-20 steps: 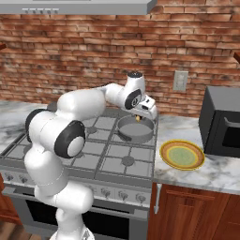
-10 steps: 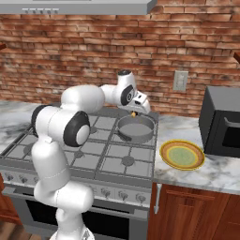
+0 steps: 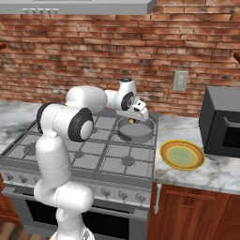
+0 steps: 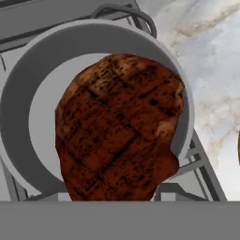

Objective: Retrieve the frozen meat and place it in the pot on a burner. Then turn the burner on.

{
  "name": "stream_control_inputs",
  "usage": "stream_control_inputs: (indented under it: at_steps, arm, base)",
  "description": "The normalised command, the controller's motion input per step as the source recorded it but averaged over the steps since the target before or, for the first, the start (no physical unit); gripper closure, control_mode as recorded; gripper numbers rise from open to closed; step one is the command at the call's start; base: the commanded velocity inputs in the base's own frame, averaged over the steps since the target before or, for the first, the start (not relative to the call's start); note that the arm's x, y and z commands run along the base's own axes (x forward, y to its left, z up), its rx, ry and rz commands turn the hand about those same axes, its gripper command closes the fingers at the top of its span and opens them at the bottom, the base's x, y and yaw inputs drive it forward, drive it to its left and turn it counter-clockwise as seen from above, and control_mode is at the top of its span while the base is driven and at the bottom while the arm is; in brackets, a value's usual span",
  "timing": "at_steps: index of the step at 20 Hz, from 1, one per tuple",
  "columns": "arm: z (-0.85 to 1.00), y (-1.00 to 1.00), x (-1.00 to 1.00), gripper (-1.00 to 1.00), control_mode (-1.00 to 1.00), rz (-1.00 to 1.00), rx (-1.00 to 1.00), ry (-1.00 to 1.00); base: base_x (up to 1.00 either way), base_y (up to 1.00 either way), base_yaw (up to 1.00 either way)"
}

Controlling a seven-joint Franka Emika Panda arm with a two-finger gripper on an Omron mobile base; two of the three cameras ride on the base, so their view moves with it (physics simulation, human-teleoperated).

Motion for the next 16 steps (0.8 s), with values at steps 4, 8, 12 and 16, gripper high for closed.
stream_control_inputs:
  at_steps: [4,8,12,16]
  arm:
    - [-0.36,0.00,0.00,1.00,-1.00,0.00,0.13,0.09]
    - [-0.33,0.00,0.00,1.00,-1.00,0.00,0.05,0.10]
    - [-0.14,0.00,0.05,1.00,-1.00,0.00,0.05,0.01]
    - [-0.13,0.08,0.13,-1.00,-1.00,0.00,0.03,0.00]
  base:
    - [0.00,0.00,0.00]
    - [0.00,0.00,0.00]
    - [0.00,0.00,0.00]
    - [0.00,0.00,0.00]
